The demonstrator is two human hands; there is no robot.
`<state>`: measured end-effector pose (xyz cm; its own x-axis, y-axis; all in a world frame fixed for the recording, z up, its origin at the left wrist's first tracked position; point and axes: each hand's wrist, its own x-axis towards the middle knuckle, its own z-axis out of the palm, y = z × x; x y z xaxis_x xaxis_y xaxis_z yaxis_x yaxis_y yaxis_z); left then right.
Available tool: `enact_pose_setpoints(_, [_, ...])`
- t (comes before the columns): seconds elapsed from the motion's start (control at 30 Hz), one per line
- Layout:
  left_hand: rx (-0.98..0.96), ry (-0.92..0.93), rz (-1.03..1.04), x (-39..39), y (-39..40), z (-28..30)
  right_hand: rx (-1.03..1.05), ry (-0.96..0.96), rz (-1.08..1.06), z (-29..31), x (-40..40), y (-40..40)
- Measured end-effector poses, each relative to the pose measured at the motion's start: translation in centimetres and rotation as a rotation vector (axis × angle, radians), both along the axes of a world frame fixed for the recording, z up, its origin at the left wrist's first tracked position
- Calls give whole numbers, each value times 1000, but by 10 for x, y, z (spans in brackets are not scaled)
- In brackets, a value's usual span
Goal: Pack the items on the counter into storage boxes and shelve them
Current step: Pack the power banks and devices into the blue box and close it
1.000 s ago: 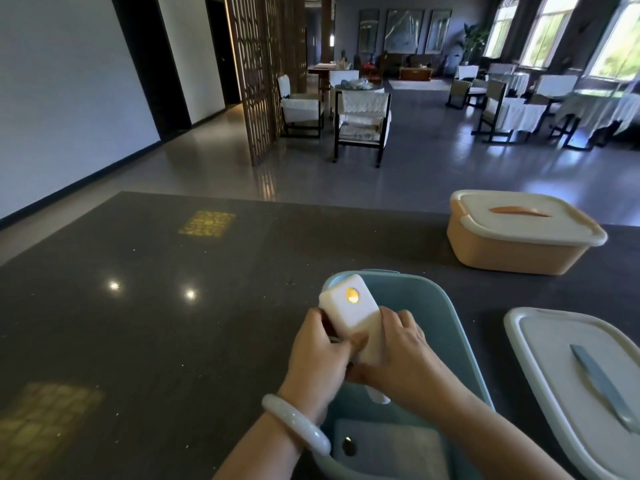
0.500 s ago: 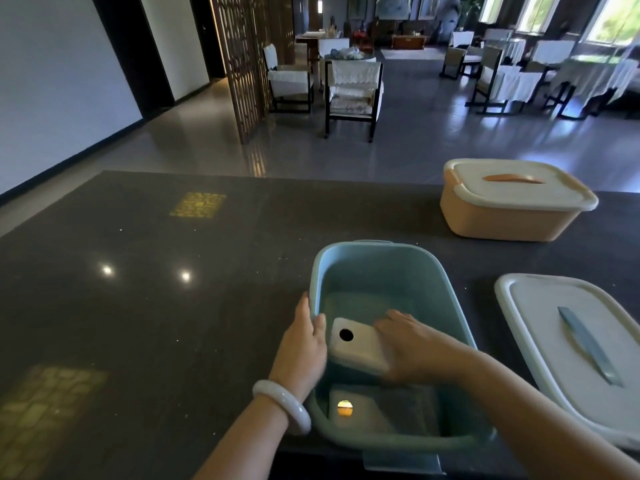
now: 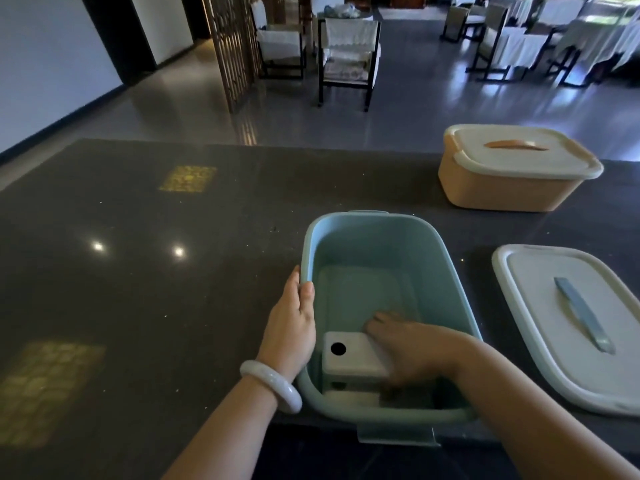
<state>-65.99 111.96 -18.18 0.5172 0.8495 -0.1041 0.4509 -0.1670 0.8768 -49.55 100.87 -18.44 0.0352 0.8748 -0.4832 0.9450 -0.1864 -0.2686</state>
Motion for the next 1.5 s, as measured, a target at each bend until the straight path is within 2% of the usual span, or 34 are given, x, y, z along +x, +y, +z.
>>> enact_pose_setpoints(0.3, [7, -3, -7, 0, 1, 1, -57, 213, -62, 6, 6, 2])
enact_pose_setpoints(0.9, [1, 5, 4, 1, 3, -2, -181, 282, -22, 15, 8, 3])
enact_pose_setpoints(1.5, [22, -13, 10, 2, 3, -2, -212, 327, -50, 14, 14, 9])
